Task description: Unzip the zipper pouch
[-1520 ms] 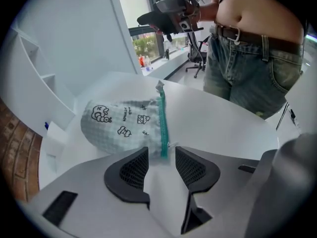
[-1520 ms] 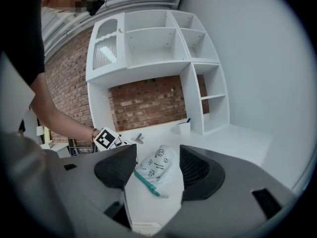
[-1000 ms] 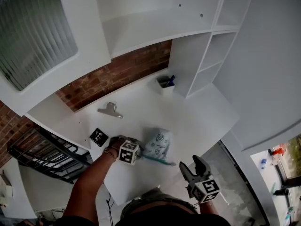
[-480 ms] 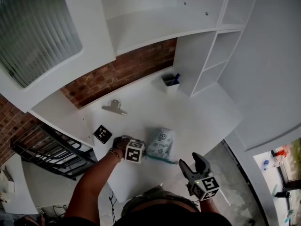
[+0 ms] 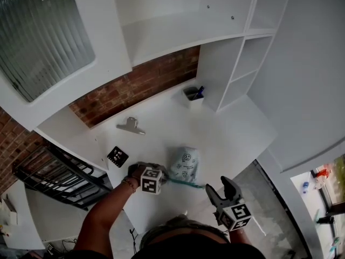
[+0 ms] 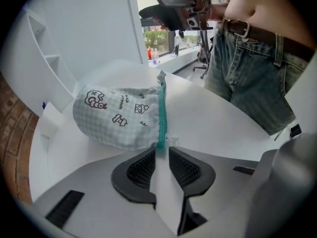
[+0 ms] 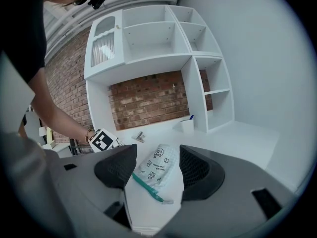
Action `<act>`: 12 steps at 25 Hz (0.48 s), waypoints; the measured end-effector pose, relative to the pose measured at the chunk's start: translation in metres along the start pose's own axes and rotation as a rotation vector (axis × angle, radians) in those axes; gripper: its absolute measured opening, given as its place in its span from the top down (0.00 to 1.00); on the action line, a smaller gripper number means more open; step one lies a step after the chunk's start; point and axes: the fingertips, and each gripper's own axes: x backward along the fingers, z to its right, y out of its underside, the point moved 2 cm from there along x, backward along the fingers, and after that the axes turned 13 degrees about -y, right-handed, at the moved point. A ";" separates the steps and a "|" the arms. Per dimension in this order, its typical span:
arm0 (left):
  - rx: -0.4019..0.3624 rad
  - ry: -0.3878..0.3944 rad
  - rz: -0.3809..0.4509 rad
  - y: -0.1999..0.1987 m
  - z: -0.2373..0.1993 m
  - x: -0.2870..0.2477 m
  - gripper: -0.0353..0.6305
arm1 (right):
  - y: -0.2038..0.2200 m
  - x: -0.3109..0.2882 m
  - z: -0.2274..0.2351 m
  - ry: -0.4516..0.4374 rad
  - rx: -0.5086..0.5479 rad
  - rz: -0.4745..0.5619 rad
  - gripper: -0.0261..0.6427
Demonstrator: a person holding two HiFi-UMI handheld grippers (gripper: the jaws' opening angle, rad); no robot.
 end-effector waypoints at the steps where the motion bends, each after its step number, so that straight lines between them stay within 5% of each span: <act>1: -0.006 0.013 0.009 -0.002 0.000 0.001 0.79 | 0.000 0.001 0.000 0.003 0.000 0.000 0.56; 4: -0.046 0.062 0.013 -0.004 0.001 0.000 0.70 | 0.002 0.002 0.001 0.012 -0.001 -0.004 0.56; 12: -0.084 0.211 -0.038 -0.006 -0.005 -0.007 0.74 | 0.004 0.003 0.002 0.031 -0.011 -0.001 0.56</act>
